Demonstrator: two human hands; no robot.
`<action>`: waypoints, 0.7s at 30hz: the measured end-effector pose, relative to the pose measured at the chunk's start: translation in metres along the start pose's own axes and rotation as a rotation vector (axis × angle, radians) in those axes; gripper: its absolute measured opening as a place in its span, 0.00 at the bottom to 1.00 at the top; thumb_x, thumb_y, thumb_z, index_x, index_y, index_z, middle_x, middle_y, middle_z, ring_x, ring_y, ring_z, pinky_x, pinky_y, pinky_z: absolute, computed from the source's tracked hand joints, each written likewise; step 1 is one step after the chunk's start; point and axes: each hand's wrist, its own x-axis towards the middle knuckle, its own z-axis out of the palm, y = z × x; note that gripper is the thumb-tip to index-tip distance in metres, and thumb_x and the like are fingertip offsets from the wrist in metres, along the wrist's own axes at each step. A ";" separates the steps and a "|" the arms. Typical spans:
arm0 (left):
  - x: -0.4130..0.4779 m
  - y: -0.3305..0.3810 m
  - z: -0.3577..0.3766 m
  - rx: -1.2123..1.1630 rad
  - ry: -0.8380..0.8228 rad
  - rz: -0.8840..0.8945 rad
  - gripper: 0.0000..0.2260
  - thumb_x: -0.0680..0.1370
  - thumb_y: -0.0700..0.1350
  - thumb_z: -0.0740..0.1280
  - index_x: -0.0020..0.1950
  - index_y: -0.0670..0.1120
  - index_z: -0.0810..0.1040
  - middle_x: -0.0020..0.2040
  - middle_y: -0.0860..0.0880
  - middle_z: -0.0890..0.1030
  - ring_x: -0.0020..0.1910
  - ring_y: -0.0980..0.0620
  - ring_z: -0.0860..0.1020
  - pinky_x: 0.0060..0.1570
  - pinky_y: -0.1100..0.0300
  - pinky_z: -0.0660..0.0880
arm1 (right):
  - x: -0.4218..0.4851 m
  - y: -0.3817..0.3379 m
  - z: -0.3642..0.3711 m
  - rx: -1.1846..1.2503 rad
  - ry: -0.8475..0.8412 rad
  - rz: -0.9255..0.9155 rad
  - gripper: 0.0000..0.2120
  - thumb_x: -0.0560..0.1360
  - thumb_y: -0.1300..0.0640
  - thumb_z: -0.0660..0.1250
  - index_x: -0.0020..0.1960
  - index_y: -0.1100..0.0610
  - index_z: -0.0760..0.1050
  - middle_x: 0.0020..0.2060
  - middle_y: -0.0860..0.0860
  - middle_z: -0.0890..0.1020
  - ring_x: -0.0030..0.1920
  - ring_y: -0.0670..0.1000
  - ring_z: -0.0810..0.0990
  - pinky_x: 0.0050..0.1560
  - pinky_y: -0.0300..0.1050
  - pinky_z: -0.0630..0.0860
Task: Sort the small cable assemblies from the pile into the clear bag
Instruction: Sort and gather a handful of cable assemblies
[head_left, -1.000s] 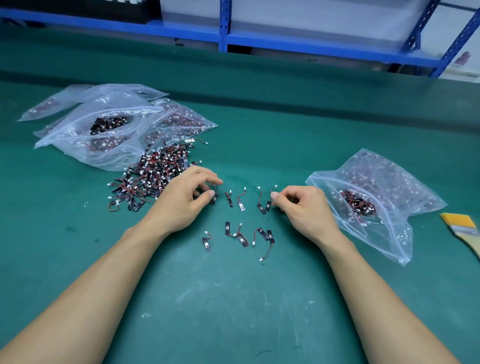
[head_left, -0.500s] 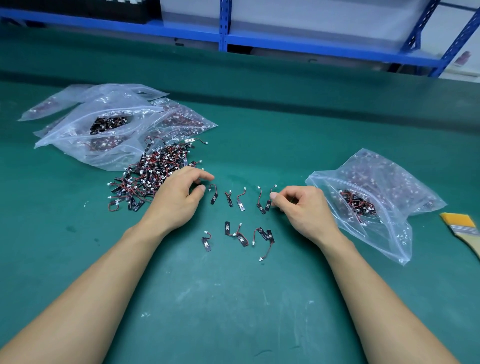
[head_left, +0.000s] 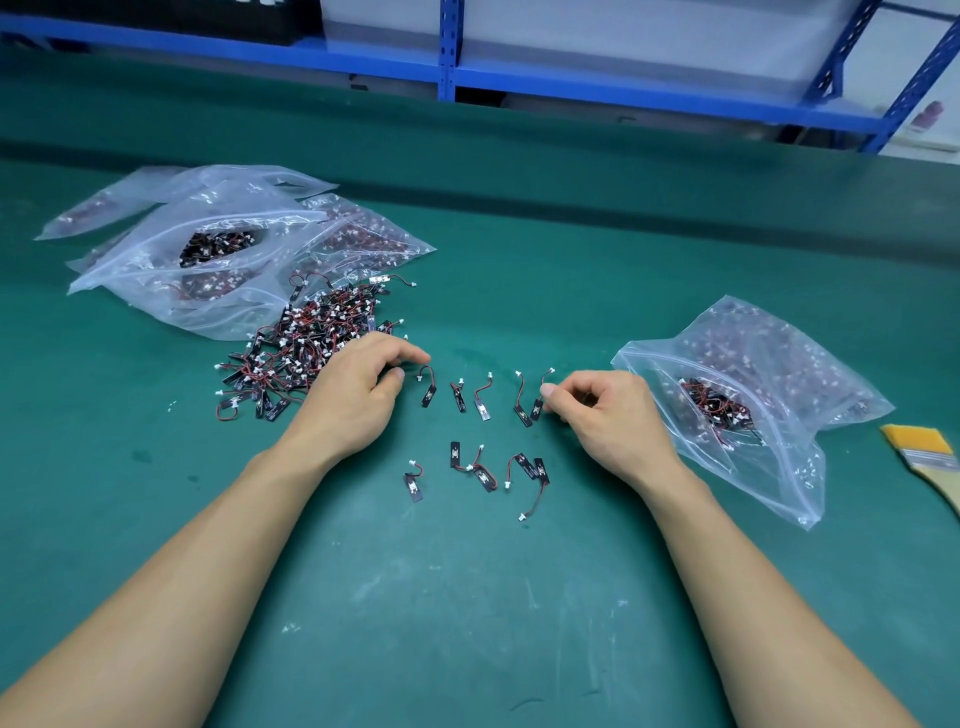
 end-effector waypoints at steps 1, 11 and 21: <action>0.000 0.000 0.000 -0.001 -0.002 0.000 0.15 0.79 0.32 0.62 0.57 0.47 0.82 0.48 0.56 0.76 0.52 0.53 0.73 0.57 0.59 0.67 | 0.000 0.000 0.000 0.000 -0.001 0.000 0.14 0.77 0.47 0.70 0.35 0.52 0.81 0.30 0.50 0.81 0.30 0.46 0.71 0.35 0.44 0.70; 0.000 -0.002 0.001 -0.003 -0.009 0.003 0.14 0.79 0.33 0.62 0.57 0.46 0.82 0.54 0.51 0.80 0.57 0.50 0.75 0.61 0.56 0.68 | 0.001 0.000 0.001 -0.017 0.005 -0.004 0.14 0.77 0.47 0.70 0.35 0.52 0.81 0.30 0.50 0.81 0.34 0.54 0.76 0.37 0.46 0.73; 0.001 -0.002 0.002 -0.009 0.002 -0.007 0.15 0.80 0.33 0.62 0.60 0.47 0.81 0.50 0.57 0.76 0.53 0.53 0.73 0.58 0.58 0.68 | 0.001 0.000 0.001 -0.010 -0.007 0.005 0.14 0.77 0.47 0.70 0.35 0.52 0.81 0.30 0.49 0.81 0.30 0.46 0.71 0.36 0.45 0.72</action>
